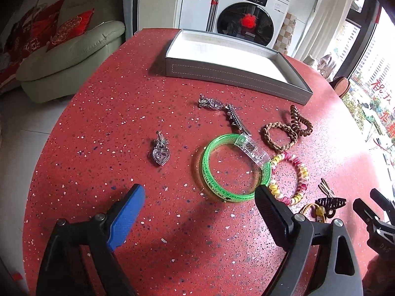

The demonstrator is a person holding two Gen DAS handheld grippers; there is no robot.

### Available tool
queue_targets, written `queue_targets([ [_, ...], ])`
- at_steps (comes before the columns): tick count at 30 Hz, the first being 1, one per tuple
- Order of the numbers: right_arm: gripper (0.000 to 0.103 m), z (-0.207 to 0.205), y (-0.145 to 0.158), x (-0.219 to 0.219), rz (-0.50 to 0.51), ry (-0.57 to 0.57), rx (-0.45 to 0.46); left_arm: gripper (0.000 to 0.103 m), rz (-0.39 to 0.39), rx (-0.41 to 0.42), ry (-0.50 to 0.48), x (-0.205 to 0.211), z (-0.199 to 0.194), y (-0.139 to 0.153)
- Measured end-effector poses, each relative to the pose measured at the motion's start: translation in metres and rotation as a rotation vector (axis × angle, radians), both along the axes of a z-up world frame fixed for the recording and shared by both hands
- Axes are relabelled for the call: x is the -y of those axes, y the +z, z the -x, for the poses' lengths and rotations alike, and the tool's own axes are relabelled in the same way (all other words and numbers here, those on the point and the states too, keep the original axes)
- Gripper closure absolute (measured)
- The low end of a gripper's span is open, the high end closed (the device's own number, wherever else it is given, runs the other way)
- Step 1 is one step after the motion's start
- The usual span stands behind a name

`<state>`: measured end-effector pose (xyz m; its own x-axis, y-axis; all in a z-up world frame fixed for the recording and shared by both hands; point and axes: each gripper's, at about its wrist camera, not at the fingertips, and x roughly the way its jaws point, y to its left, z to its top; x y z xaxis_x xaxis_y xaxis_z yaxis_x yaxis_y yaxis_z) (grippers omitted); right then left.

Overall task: Organize jewelry
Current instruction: 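Grasp the beige bunny-ear hair clip with the right tool while the left tool grasps the green bangle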

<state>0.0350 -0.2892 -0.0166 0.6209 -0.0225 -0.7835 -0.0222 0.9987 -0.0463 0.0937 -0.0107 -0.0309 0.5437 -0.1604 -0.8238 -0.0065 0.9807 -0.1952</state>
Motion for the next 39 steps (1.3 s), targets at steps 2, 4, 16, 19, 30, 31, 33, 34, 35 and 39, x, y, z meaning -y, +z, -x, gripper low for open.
queue_targets([
  [2,0.025,-0.003,-0.006,-0.002,0.006,0.031,-0.021,0.007,0.001,-0.023,0.006,0.003,-0.004,-0.003],
  [4,0.031,-0.007,-0.012,-0.005,0.006,0.058,-0.038,0.007,0.007,-0.044,0.018,0.004,-0.008,-0.007],
  [16,0.063,-0.012,-0.022,-0.029,0.013,0.187,-0.079,0.042,-0.015,-0.038,0.027,0.018,-0.019,-0.006],
  [19,0.083,-0.012,-0.021,-0.034,0.017,0.197,-0.088,0.058,-0.028,-0.038,0.015,0.02,-0.02,-0.007],
  [30,0.094,-0.009,-0.006,-0.027,-0.046,0.135,-0.06,0.077,0.036,-0.003,-0.104,0.013,-0.004,-0.004],
  [31,0.094,-0.009,-0.003,-0.025,-0.058,0.128,-0.055,0.077,0.041,0.003,-0.114,0.012,-0.002,-0.001],
  [33,0.094,-0.012,0.004,-0.021,-0.089,0.112,-0.044,0.077,0.051,0.014,-0.133,0.009,0.0,0.006],
  [34,0.094,-0.013,0.008,-0.02,-0.106,0.106,-0.037,0.077,0.055,0.023,-0.139,0.008,0.001,0.011],
  [35,0.094,-0.016,0.012,-0.018,-0.124,0.1,-0.029,0.077,0.059,0.032,-0.146,0.007,0.002,0.016],
  [39,0.094,-0.028,0.032,-0.018,-0.192,0.095,-0.001,0.077,0.084,0.053,-0.17,0.0,-0.006,0.04],
])
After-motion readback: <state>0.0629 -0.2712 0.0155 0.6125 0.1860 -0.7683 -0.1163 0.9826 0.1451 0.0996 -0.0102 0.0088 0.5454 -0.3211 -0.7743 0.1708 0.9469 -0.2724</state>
